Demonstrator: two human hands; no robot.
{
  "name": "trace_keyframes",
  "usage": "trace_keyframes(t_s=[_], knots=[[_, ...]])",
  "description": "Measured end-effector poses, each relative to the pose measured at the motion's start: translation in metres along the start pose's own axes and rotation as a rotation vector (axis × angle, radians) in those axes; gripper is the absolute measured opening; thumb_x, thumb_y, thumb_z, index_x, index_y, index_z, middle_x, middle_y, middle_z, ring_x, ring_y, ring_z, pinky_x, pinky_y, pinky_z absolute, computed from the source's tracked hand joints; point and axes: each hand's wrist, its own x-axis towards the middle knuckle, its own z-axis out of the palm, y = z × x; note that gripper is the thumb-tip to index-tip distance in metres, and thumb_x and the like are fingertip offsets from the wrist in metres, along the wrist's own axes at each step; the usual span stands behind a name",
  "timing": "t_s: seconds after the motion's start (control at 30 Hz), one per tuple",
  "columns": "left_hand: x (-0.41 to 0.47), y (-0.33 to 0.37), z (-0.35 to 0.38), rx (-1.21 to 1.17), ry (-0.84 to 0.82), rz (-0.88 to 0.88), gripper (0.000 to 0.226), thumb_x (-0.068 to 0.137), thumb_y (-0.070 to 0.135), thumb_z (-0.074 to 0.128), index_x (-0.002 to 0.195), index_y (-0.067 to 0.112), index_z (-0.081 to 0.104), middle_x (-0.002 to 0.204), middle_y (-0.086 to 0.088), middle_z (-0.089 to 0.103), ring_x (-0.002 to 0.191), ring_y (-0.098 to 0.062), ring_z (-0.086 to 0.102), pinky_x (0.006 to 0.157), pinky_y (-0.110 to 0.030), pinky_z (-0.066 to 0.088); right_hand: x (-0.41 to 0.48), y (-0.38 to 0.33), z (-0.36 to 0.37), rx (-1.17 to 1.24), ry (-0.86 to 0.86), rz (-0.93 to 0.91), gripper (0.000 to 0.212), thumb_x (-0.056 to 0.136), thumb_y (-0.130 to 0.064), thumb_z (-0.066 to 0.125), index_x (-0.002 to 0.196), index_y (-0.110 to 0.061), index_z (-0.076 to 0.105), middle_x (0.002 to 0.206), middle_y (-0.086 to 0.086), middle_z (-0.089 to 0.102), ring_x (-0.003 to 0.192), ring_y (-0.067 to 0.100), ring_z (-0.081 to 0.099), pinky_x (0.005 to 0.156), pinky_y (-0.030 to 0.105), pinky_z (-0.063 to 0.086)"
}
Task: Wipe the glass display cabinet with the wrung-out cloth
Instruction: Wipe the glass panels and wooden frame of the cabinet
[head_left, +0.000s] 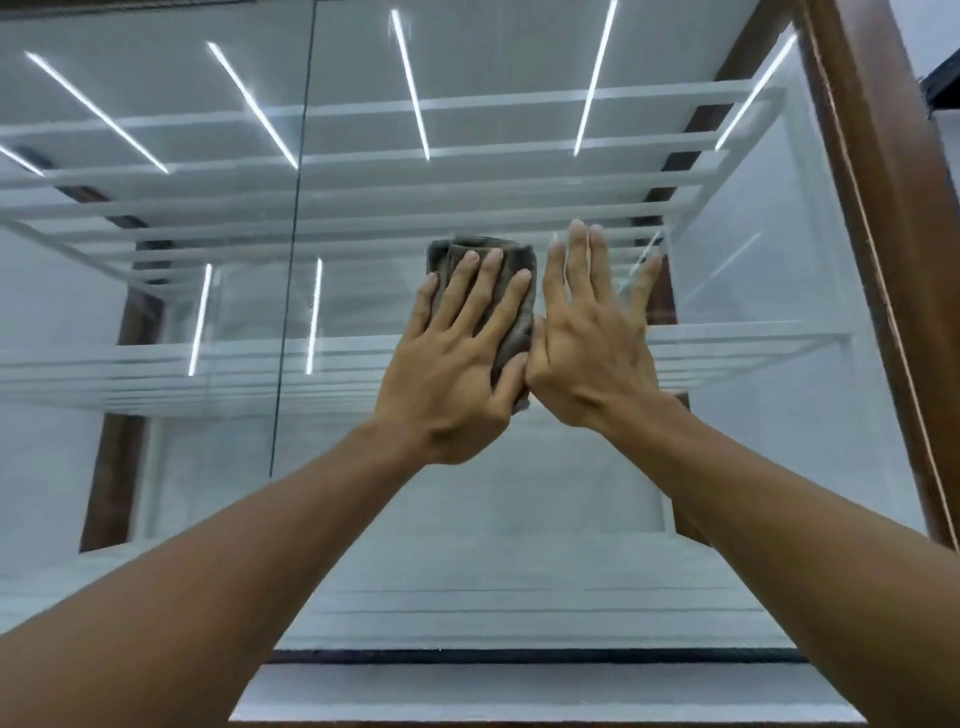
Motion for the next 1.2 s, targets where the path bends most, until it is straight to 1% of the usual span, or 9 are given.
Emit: trace_keyframes(t_s=[0.1, 0.2, 0.3, 0.43, 0.57, 0.7, 0.87, 1.07, 1.2], knots=[[-0.012, -0.037, -0.009, 0.02, -0.018, 0.057, 0.07, 0.103, 0.054, 0.021, 0.166, 0.027, 0.009, 0.174, 0.0, -0.001, 0.16, -0.015, -0.008, 0.13, -0.044, -0.003, 0.003, -0.004, 0.003, 0.004, 0.017, -0.006, 0.076, 0.094, -0.038, 0.013, 0.164, -0.012, 0.001, 0.171, 0.016, -0.011, 0.158, 0.032, -0.013, 0.118, 0.075, -0.005], [-0.012, -0.071, -0.019, -0.031, 0.035, -0.205, 0.071, 0.101, 0.055, 0.017, 0.166, 0.03, 0.003, 0.174, 0.003, -0.007, 0.159, -0.011, -0.013, 0.13, -0.042, -0.007, 0.002, -0.013, 0.007, -0.012, 0.017, -0.105, 0.07, 0.098, -0.038, 0.019, 0.165, -0.025, 0.001, 0.171, 0.012, -0.01, 0.158, 0.031, -0.012, 0.117, 0.076, -0.009], [-0.046, -0.06, -0.013, -0.062, 0.072, -0.314, 0.071, 0.103, 0.052, 0.02, 0.166, 0.026, -0.001, 0.174, 0.001, -0.012, 0.158, -0.012, -0.018, 0.129, -0.042, -0.01, 0.003, -0.041, 0.011, 0.021, 0.019, -0.146, 0.069, 0.1, -0.043, 0.018, 0.164, -0.022, 0.007, 0.171, 0.014, -0.005, 0.159, 0.03, -0.008, 0.117, 0.076, -0.008], [-0.068, -0.076, -0.014, 0.025, -0.006, -0.058, 0.072, 0.103, 0.053, 0.023, 0.166, 0.023, 0.007, 0.174, -0.003, -0.004, 0.16, -0.015, -0.012, 0.13, -0.045, -0.003, 0.004, -0.083, 0.022, -0.029, -0.004, -0.248, 0.071, 0.099, -0.04, 0.011, 0.164, -0.012, 0.009, 0.171, 0.014, -0.003, 0.159, 0.029, -0.007, 0.117, 0.077, -0.003], [-0.045, -0.124, -0.032, -0.02, 0.037, -0.262, 0.073, 0.1, 0.058, 0.019, 0.165, 0.031, 0.001, 0.174, 0.004, -0.009, 0.158, -0.008, -0.017, 0.127, -0.031, -0.016, 0.005, -0.095, 0.027, -0.002, 0.015, -0.194, 0.072, 0.1, -0.041, 0.015, 0.163, -0.007, 0.002, 0.171, 0.013, -0.009, 0.159, 0.026, -0.011, 0.117, 0.075, -0.003], [-0.088, -0.087, -0.018, -0.078, 0.097, -0.416, 0.073, 0.102, 0.053, 0.021, 0.166, 0.025, -0.001, 0.174, 0.0, -0.012, 0.158, -0.011, -0.019, 0.129, -0.039, -0.013, 0.003, -0.091, 0.029, 0.002, 0.025, -0.21, 0.071, 0.102, -0.042, 0.015, 0.163, -0.009, 0.002, 0.171, 0.013, -0.009, 0.159, 0.026, -0.01, 0.119, 0.073, -0.002], [-0.085, -0.078, -0.012, 0.002, 0.031, -0.095, 0.071, 0.104, 0.054, 0.025, 0.166, 0.024, 0.008, 0.174, -0.003, -0.002, 0.16, -0.016, -0.01, 0.131, -0.047, -0.002, 0.0, -0.088, 0.028, 0.022, 0.023, -0.219, 0.071, 0.1, -0.042, 0.011, 0.164, -0.011, 0.002, 0.171, 0.012, -0.008, 0.159, 0.025, -0.011, 0.122, 0.068, -0.006], [-0.09, -0.053, -0.005, -0.066, 0.118, -0.546, 0.075, 0.1, 0.056, 0.016, 0.166, 0.025, -0.003, 0.174, -0.002, -0.012, 0.159, -0.015, -0.019, 0.129, -0.044, -0.012, -0.03, -0.037, 0.024, 0.048, 0.05, -0.246, 0.065, 0.104, -0.044, 0.021, 0.165, -0.025, 0.008, 0.172, 0.008, -0.002, 0.159, 0.025, -0.006, 0.128, 0.056, -0.003], [-0.04, -0.002, 0.004, -0.049, 0.034, -0.29, 0.076, 0.1, 0.053, 0.019, 0.166, 0.023, -0.005, 0.173, -0.006, -0.016, 0.158, -0.019, -0.021, 0.127, -0.045, -0.017, -0.041, -0.009, 0.019, 0.038, 0.077, -0.219, 0.064, 0.103, -0.041, 0.02, 0.164, -0.026, 0.011, 0.172, 0.01, 0.001, 0.16, 0.026, -0.003, 0.127, 0.057, -0.003]])
